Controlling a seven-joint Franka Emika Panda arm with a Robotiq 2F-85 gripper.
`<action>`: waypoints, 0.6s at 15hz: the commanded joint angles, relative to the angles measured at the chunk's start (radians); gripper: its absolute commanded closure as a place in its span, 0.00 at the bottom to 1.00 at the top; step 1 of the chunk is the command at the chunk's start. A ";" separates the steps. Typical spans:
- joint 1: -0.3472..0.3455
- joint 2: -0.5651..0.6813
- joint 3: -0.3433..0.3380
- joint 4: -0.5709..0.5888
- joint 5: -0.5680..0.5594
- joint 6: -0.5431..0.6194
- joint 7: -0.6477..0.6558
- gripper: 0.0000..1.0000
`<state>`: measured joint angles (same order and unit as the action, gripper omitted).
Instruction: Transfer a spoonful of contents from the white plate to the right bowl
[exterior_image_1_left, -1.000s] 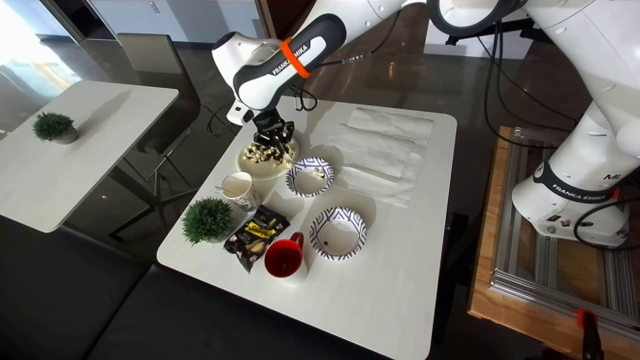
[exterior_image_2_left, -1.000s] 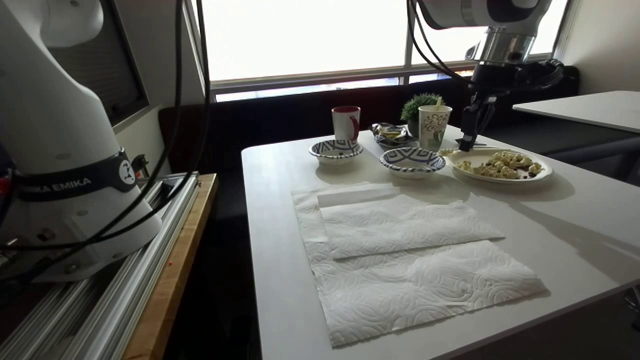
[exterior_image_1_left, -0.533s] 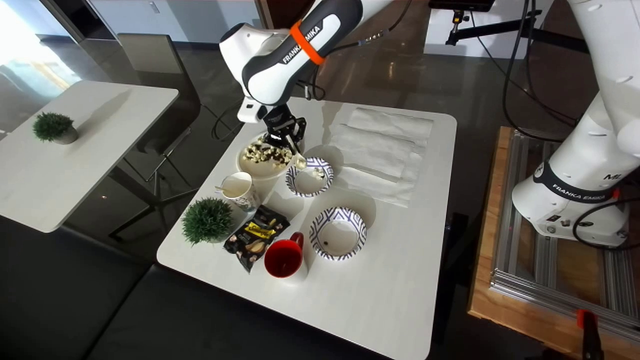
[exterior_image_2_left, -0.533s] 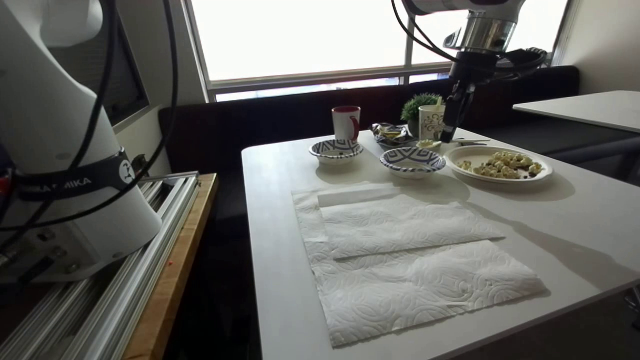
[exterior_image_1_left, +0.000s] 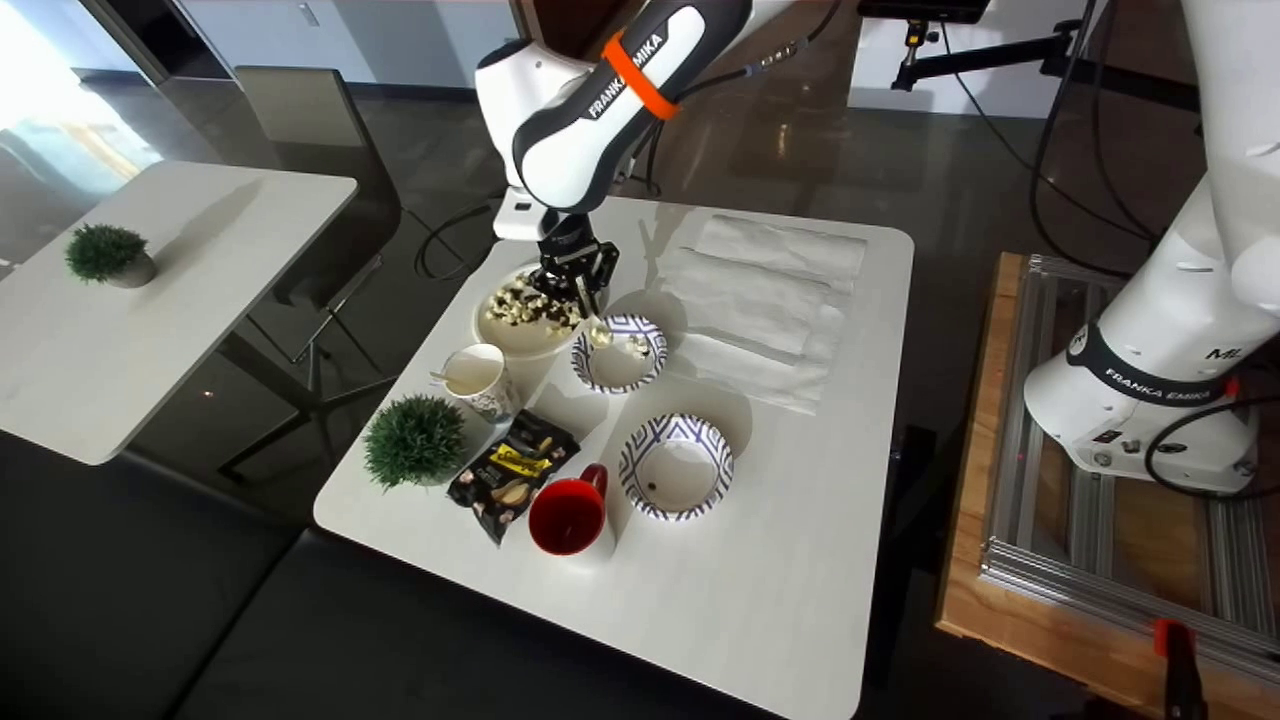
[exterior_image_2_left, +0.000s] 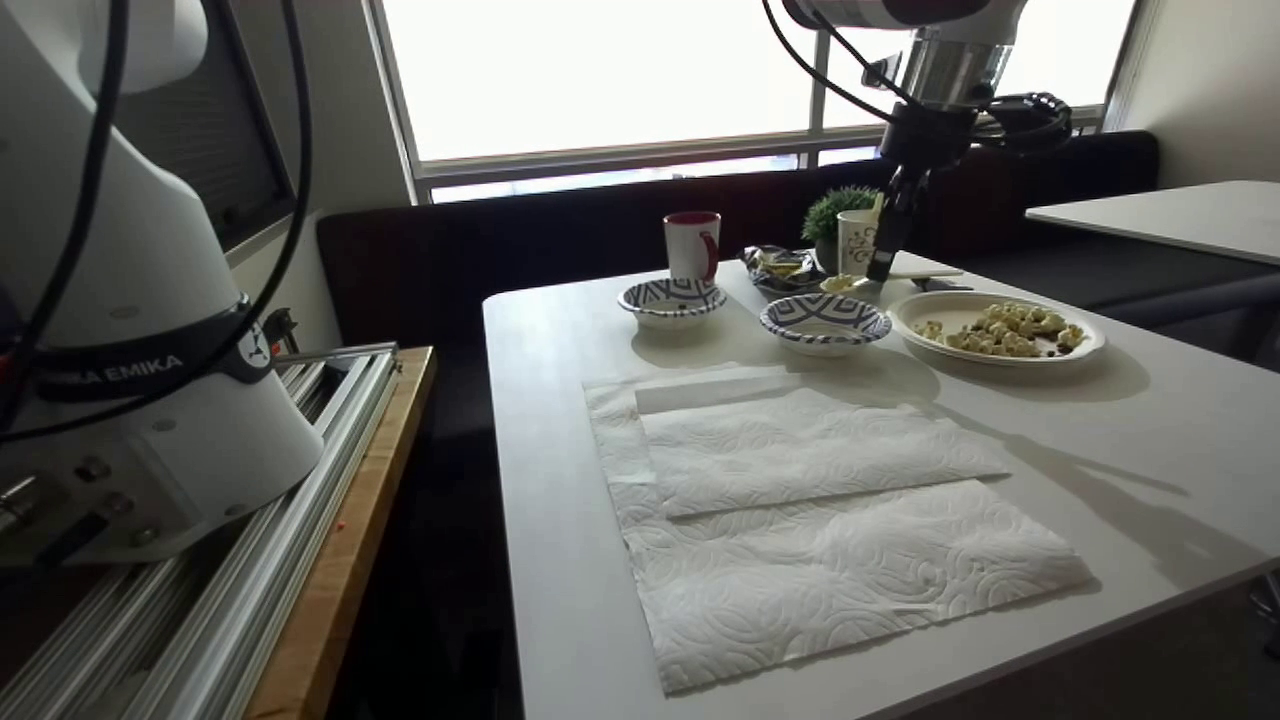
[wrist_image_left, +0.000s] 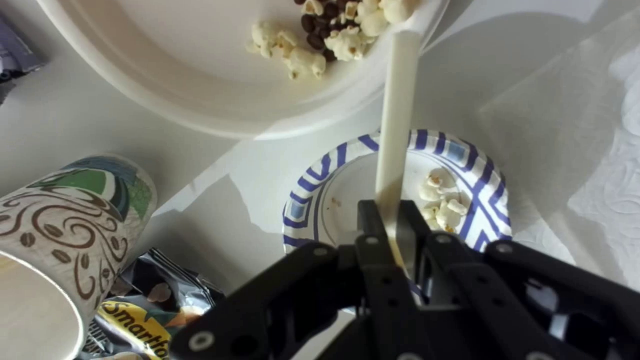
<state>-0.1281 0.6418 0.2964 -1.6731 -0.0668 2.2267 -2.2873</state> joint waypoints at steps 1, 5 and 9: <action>0.011 -0.074 -0.020 -0.134 0.034 0.169 -0.069 0.97; -0.010 -0.084 0.002 -0.209 0.049 0.328 -0.135 0.97; 0.023 -0.050 -0.026 -0.163 0.031 0.300 -0.098 0.87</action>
<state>-0.1282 0.5945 0.2938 -1.8394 -0.0580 2.5289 -2.3722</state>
